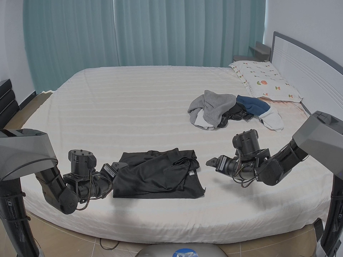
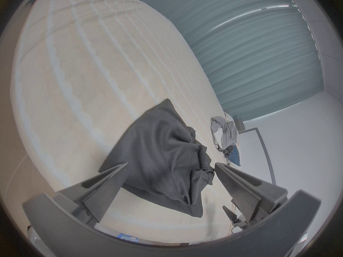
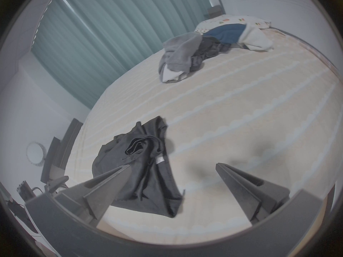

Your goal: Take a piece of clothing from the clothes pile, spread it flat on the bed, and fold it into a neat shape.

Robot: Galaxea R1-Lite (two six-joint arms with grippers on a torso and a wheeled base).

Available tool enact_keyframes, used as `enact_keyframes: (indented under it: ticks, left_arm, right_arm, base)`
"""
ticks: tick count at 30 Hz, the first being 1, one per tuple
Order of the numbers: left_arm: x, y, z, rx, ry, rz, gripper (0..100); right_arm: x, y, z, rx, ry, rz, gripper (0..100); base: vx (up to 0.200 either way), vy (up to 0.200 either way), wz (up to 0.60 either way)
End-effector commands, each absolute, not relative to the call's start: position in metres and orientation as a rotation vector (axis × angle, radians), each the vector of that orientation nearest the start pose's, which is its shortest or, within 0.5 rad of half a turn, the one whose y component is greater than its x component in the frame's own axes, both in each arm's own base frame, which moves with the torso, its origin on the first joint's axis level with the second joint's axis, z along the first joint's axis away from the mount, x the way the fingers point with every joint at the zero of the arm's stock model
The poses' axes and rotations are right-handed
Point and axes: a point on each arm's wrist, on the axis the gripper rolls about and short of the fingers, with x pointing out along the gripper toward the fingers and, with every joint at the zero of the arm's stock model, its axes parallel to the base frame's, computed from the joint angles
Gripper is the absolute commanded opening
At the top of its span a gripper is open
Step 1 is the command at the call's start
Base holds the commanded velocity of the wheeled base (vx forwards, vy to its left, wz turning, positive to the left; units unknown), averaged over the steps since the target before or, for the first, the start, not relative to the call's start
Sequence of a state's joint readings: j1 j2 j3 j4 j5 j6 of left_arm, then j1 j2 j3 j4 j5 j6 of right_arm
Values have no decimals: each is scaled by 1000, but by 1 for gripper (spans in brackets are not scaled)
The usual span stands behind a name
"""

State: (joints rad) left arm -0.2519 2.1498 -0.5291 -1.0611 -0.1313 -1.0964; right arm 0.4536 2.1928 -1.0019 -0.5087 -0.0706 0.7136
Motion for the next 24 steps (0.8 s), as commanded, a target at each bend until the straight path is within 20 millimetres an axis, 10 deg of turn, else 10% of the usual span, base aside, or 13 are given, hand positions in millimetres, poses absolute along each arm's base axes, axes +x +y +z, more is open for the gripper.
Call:
enact_keyframes:
  ticks: [1, 16, 24]
  left_arm:
    - [309, -75, 4, -1034, 708, -11, 100]
    - [310, -75, 2, -1033, 707, -13, 100]
    - [310, -77, -1, -1020, 712, -6, 100]
  right_arm:
    - [363, 200, 30, 403, 775, 144, 100]
    - [367, 226, 25, 178, 774, 95, 100]
    - [374, 215, 1, 5, 772, 3, 100]
  base:
    - [0, 200, 0]
    - [0, 200, 0]
    - [0, 0, 0]
